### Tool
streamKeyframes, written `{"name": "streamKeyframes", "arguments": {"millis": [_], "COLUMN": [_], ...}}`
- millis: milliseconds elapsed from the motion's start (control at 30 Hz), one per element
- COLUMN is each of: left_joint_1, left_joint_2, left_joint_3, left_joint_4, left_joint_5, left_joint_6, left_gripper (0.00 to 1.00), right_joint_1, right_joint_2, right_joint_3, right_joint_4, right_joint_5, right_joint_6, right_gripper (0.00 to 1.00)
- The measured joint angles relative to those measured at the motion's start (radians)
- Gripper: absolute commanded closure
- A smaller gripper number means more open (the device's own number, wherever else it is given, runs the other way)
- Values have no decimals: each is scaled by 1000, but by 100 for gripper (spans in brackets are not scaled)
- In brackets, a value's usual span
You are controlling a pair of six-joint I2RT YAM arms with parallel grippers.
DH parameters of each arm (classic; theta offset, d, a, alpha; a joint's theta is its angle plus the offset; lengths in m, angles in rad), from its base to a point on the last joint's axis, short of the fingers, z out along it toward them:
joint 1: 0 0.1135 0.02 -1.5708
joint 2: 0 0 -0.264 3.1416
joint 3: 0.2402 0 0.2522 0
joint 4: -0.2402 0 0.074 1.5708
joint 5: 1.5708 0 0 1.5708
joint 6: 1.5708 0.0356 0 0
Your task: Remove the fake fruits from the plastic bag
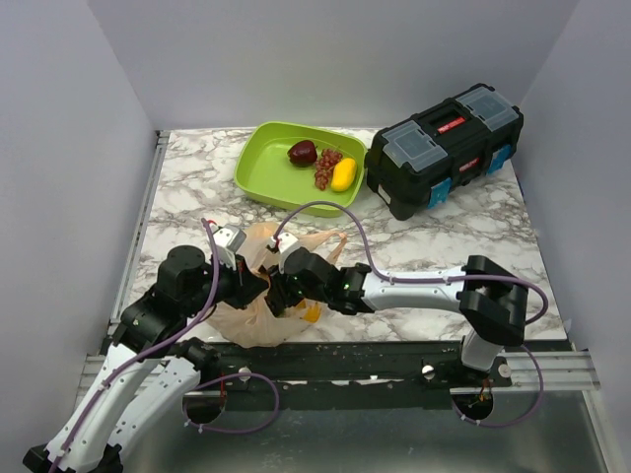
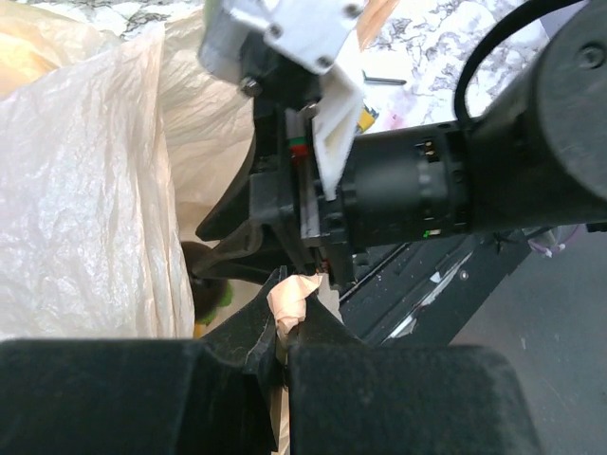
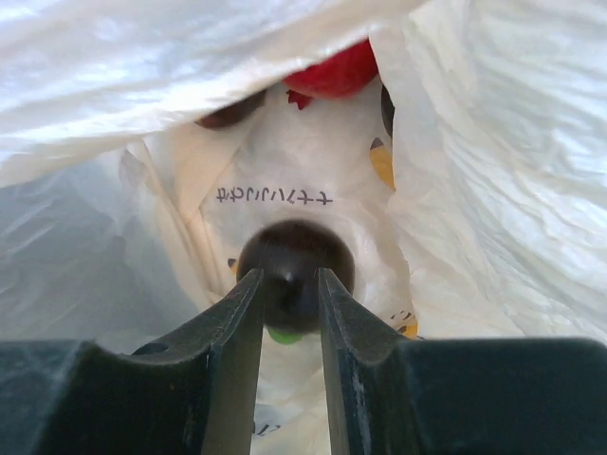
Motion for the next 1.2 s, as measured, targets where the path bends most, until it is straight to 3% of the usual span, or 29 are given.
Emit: {"name": "streamKeyframes", "arguments": {"millis": [167, 333, 433, 633, 933, 1200], "left_joint_1": [4, 4, 4, 3, -3, -4], "left_joint_2": [-19, -25, -5, 117, 58, 40], "left_joint_3": [0, 0, 1, 28, 3, -117], "left_joint_4": [0, -1, -14, -56, -127, -195], "left_joint_5": [-17, -22, -23, -19, -28, -30], "left_joint_6": [-3, -5, -15, -81, -225, -309], "left_gripper": [100, 100, 100, 100, 100, 100], "right_joint_1": [-5, -11, -17, -25, -21, -22], "right_joint_2": [-43, -66, -66, -67, -47, -29], "right_joint_3": [0, 0, 0, -49, -74, -118], "right_joint_4": [9, 5, -26, -60, -40, 62], "right_joint_5": [6, -17, -92, -208, -214, -204], "right_joint_6": [-3, -2, -21, -67, -96, -78], "right_gripper": [67, 45, 27, 10, 2, 2]}}
